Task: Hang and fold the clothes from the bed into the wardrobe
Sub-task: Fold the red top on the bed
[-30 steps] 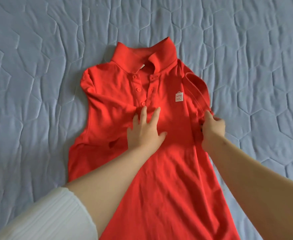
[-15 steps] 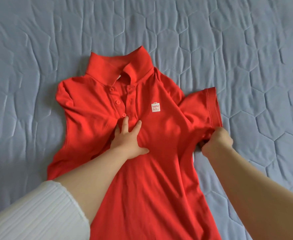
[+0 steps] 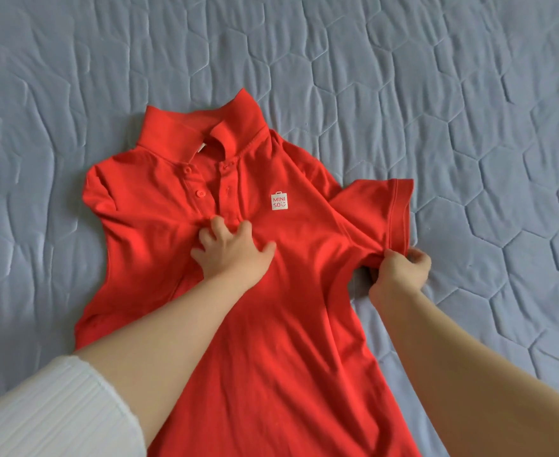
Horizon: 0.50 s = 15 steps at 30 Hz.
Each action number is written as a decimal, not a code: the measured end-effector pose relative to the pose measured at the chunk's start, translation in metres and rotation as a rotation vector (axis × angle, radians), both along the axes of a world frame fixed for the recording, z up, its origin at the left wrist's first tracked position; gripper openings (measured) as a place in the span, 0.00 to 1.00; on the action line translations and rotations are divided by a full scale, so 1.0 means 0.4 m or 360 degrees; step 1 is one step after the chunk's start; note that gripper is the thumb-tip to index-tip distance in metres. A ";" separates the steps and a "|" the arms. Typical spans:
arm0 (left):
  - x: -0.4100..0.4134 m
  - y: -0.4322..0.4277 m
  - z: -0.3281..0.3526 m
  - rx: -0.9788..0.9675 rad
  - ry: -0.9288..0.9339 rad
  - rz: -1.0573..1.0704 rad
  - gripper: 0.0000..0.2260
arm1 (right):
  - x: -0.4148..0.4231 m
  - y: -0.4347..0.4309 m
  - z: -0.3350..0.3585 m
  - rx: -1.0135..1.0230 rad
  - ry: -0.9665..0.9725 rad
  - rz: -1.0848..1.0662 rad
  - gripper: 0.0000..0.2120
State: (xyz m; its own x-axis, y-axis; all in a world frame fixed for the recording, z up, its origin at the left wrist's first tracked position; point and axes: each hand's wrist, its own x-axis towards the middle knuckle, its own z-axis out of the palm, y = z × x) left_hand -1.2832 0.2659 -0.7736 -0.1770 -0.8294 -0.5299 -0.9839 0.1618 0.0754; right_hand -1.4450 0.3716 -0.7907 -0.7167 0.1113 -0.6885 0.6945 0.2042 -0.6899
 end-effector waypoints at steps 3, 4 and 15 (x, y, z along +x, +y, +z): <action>-0.093 -0.032 0.033 -0.0688 0.0496 -0.0401 0.12 | 0.004 0.010 -0.012 -0.0142 0.0091 0.0109 0.18; -0.128 -0.049 0.038 -0.0648 0.0646 -0.0534 0.14 | 0.004 0.015 -0.015 -0.0159 0.0106 0.0201 0.17; -0.284 -0.105 0.007 -0.0282 0.0282 -0.0816 0.07 | -0.025 0.020 -0.037 -0.0027 0.0070 0.0488 0.15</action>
